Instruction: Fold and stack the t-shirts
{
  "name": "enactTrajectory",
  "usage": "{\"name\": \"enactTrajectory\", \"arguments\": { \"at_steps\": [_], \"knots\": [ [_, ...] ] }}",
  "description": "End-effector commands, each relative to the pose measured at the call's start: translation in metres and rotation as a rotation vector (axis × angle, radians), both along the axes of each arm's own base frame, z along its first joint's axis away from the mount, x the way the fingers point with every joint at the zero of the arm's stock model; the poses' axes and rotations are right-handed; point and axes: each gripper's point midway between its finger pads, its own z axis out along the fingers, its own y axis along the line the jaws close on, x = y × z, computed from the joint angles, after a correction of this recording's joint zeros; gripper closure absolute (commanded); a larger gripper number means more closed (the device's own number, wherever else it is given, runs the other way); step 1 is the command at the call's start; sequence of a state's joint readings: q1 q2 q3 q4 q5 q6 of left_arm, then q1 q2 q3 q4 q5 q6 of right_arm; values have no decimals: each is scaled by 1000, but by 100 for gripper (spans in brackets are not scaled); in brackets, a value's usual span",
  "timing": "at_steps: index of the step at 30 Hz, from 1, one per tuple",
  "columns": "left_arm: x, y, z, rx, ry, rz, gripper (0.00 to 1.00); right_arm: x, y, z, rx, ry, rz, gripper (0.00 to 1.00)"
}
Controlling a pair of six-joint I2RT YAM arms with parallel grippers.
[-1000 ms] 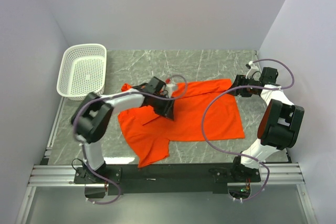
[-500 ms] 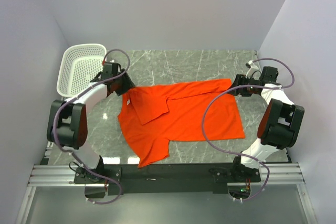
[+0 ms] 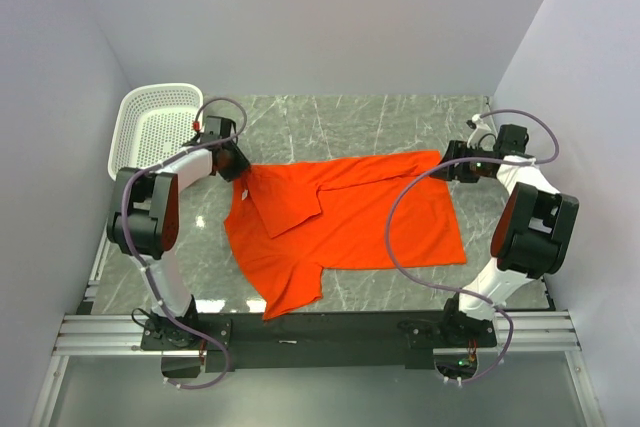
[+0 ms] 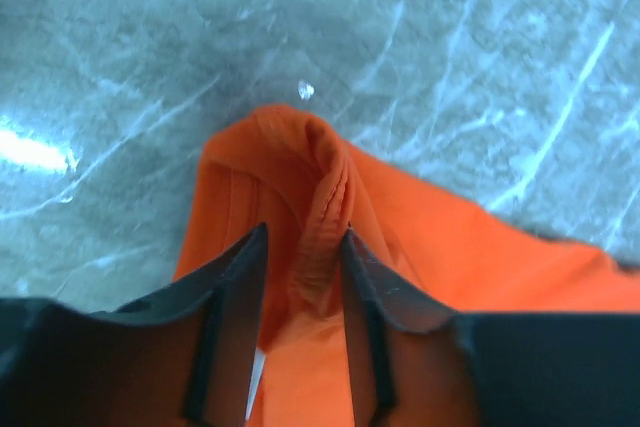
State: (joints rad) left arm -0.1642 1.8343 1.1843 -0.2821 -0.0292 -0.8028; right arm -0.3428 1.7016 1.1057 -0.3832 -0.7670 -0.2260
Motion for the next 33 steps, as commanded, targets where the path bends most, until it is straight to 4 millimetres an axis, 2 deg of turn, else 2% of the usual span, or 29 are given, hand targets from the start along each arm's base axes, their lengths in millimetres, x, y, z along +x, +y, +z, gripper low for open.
{"name": "enactTrajectory", "arguments": {
  "at_steps": [1, 2, 6, 9, 13, 16, 19, 26, 33],
  "knots": [
    [21, 3, 10, 13, -42, 28, 63, 17, -2, 17, -18, -45, 18, 30],
    [23, 2, 10, 13, -45, 28, 65, 19, -3, 14, -16, -38, 17, 30],
    [26, 9, 12, 38, -55, 56, 88, 23, -5, 12, -10, -26, 15, 30],
    [24, 17, 12, 65, -58, 85, 92, 27, -5, 8, -5, -10, 13, 30],
    [17, 27, 14, 82, -87, 133, 91, 41, -10, 6, 10, 17, -30, 30],
    [19, 25, 17, 64, -105, 129, 91, 52, -13, -12, 37, 88, -77, 30],
    [21, 23, 17, 51, -112, 119, 91, 62, -19, -17, 29, 116, -131, 35],
    [24, 24, 22, 36, -127, 110, 92, 68, -21, -37, 12, 184, -183, 48],
    [28, 28, 24, 22, -131, 109, 93, 75, -24, -44, -4, 208, -203, 56]
  ]
}}
